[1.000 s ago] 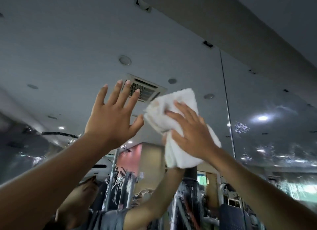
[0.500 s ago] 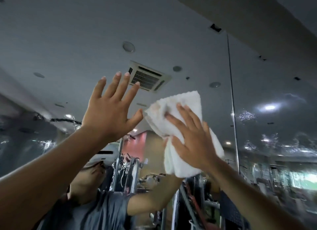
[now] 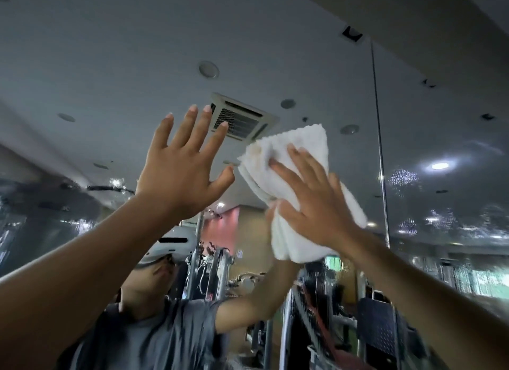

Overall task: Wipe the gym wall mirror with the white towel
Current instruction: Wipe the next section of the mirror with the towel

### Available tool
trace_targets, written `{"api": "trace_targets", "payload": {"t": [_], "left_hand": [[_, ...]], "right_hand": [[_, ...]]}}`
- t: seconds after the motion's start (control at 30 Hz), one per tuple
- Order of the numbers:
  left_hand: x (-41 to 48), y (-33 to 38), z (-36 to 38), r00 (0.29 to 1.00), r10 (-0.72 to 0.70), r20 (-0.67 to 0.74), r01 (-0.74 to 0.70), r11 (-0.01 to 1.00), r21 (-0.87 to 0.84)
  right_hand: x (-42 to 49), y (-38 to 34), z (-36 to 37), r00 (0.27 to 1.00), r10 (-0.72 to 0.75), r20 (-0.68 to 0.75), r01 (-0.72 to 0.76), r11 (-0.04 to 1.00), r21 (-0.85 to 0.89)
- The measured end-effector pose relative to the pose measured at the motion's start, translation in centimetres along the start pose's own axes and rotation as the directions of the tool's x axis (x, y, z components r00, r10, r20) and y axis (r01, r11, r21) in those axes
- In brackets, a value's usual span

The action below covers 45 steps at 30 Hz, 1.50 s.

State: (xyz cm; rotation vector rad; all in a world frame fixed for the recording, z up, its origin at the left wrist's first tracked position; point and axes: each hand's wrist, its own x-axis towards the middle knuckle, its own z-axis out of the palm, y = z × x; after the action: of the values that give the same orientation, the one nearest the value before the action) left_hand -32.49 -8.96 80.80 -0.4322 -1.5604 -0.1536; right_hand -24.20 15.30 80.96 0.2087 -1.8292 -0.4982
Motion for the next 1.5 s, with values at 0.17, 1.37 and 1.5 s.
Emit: {"api": "trace_targets", "payload": {"t": [0.17, 1.37, 1.5], "left_hand": [[-0.2, 0.5, 0.1, 1.0, -0.011, 0.02, 0.01, 1.0, 0.021], [0.0, -0.5, -0.2, 1.0, 0.023, 0.006, -0.022, 0.999, -0.046], [-0.9, -0.4, -0.1, 1.0, 0.017, 0.011, -0.017, 1.0, -0.023]], "right_hand": [[3.3, 5.6, -1.6, 0.938, 0.339, 0.067, -0.341, 0.94, 0.03], [6.2, -2.7, 0.0, 0.951, 0.255, -0.173, -0.246, 0.967, 0.072], [-0.2, -0.1, 0.8, 0.949, -0.305, -0.077, 0.305, 0.952, -0.015]]}}
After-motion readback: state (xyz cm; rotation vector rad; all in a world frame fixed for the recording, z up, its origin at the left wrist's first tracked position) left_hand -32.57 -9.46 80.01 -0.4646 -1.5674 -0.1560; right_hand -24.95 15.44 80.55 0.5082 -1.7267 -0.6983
